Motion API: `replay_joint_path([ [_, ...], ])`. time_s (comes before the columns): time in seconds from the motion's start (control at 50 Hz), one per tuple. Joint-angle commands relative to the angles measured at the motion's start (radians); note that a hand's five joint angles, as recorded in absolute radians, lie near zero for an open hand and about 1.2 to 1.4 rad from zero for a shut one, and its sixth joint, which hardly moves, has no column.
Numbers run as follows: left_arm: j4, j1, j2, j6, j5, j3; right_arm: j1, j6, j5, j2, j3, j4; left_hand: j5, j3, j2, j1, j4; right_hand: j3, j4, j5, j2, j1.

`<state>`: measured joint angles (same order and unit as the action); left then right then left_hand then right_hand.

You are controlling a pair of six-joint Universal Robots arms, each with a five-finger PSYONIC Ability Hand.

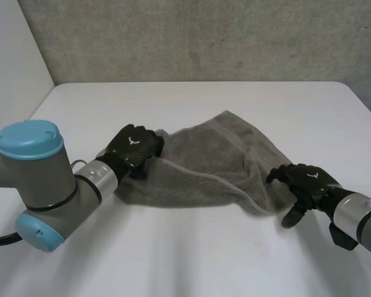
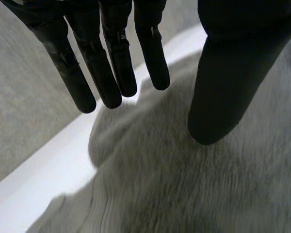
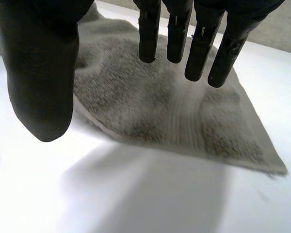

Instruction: Fold the towel.

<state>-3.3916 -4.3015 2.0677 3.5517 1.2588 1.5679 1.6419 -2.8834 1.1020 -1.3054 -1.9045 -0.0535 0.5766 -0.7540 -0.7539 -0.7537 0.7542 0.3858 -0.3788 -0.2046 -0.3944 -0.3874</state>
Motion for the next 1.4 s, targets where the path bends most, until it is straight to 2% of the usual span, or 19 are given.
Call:
replay_joint_path([
  [0.02, 0.026, -0.026, 0.041, 0.09, 0.005, -0.003, -0.019, 0.004, -0.001, 0.0, -0.011, -0.003, 0.135, -0.132, -0.132, -0.132, 0.132, -0.001, -0.006, -0.005, 0.01, 0.003],
  [0.2, 0.028, -0.021, 0.045, 0.09, 0.004, 0.009, -0.02, 0.004, -0.001, 0.006, -0.013, -0.005, 0.401, -0.398, -0.398, -0.399, 0.398, -0.001, -0.006, -0.005, 0.01, 0.003],
  [0.28, 0.029, -0.018, 0.038, 0.09, 0.004, 0.023, -0.02, 0.004, -0.001, 0.008, -0.013, -0.009, 0.417, -0.414, -0.414, -0.414, 0.413, -0.001, -0.006, -0.005, 0.01, 0.003],
  [0.34, 0.026, -0.021, 0.032, 0.09, 0.001, 0.043, -0.02, 0.004, -0.001, 0.008, -0.018, -0.019, 0.34, -0.337, -0.337, -0.338, 0.337, -0.001, -0.006, -0.005, 0.01, 0.003],
  [0.36, 0.023, -0.023, 0.034, 0.091, -0.002, 0.052, -0.02, 0.004, 0.001, 0.006, -0.018, -0.02, 0.183, -0.18, -0.18, -0.181, 0.18, -0.004, -0.003, -0.002, 0.013, 0.006],
  [0.38, 0.023, -0.023, 0.034, 0.091, -0.002, 0.052, -0.019, 0.004, -0.001, 0.006, -0.018, -0.02, 0.182, -0.179, -0.179, -0.179, 0.179, -0.004, -0.003, -0.002, 0.013, 0.006],
  [0.4, 0.02, -0.027, 0.035, 0.095, -0.002, 0.057, -0.019, 0.004, -0.001, 0.006, -0.018, -0.02, -0.06, 0.062, 0.062, 0.062, -0.063, -0.004, -0.003, -0.002, 0.013, 0.006],
  [0.42, 0.02, -0.03, 0.04, 0.098, -0.002, 0.058, -0.019, 0.004, -0.001, 0.006, -0.019, -0.02, -0.161, 0.164, 0.164, 0.163, -0.164, -0.004, -0.003, -0.002, 0.013, 0.006],
  [0.44, 0.02, -0.03, 0.04, 0.098, -0.002, 0.058, -0.019, 0.004, -0.001, 0.006, -0.019, -0.02, -0.162, 0.165, 0.165, 0.164, -0.165, -0.004, -0.003, -0.002, 0.013, 0.006],
  [0.56, 0.02, -0.041, 0.045, 0.098, 0.001, 0.055, -0.019, 0.003, -0.001, 0.006, -0.027, -0.028, -0.062, 0.065, 0.065, 0.065, -0.065, -0.001, -0.006, -0.005, 0.01, 0.003],
  [0.58, 0.018, -0.041, 0.046, 0.098, 0.001, 0.052, -0.019, -0.003, -0.001, 0.006, -0.031, -0.037, 0.077, -0.075, -0.075, -0.075, 0.074, 0.004, -0.011, -0.011, 0.004, -0.003],
  [0.6, 0.018, -0.041, 0.046, 0.098, 0.001, 0.052, -0.019, -0.007, 0.001, 0.005, -0.037, -0.052, 0.079, -0.076, -0.076, -0.076, 0.076, 0.019, -0.026, -0.026, -0.01, -0.017],
  [0.64, 0.018, -0.04, 0.046, 0.093, 0.002, 0.046, -0.016, -0.01, 0.001, 0.003, -0.042, -0.061, 0.415, -0.412, -0.412, -0.412, 0.412, 0.025, -0.032, -0.032, -0.016, -0.023],
  [0.66, 0.018, -0.04, 0.046, 0.093, 0.002, 0.046, -0.016, -0.01, 0.001, 0.003, -0.042, -0.062, 0.416, -0.414, -0.414, -0.414, 0.413, 0.025, -0.032, -0.032, -0.016, -0.023],
  [0.7, 0.012, -0.038, 0.032, 0.093, 0.004, 0.046, -0.007, -0.016, 0.001, 0.0, -0.05, -0.068, 0.644, -0.642, -0.642, -0.642, 0.641, 0.075, -0.082, -0.081, -0.066, -0.073],
  [0.76, 0.011, -0.037, 0.02, 0.091, 0.007, 0.047, 0.027, -0.043, 0.001, 0.0, -0.05, -0.074, 0.645, -0.642, -0.642, -0.643, 0.642, 0.11, -0.117, -0.117, -0.101, -0.108],
  [1.02, 0.009, -0.032, -0.305, 0.03, 0.022, 0.136, 0.162, -0.123, 0.009, -0.002, -0.001, -0.077, 0.645, -0.642, -0.642, -0.643, 0.642, 0.151, -0.158, -0.158, -0.143, -0.15],
  [1.2, 0.017, -0.037, -0.342, -0.016, 0.025, 0.161, 0.248, -0.123, 0.022, 0.1, 0.032, -0.112, 0.645, -0.642, -0.642, -0.643, 0.642, 0.14, -0.147, -0.146, -0.131, -0.138],
  [1.4, 0.02, -0.038, -0.36, -0.06, 0.025, 0.173, 0.297, -0.12, 0.185, 0.156, 0.113, -0.175, 0.645, -0.642, -0.642, -0.643, 0.642, 0.213, -0.22, -0.22, -0.204, -0.211],
])
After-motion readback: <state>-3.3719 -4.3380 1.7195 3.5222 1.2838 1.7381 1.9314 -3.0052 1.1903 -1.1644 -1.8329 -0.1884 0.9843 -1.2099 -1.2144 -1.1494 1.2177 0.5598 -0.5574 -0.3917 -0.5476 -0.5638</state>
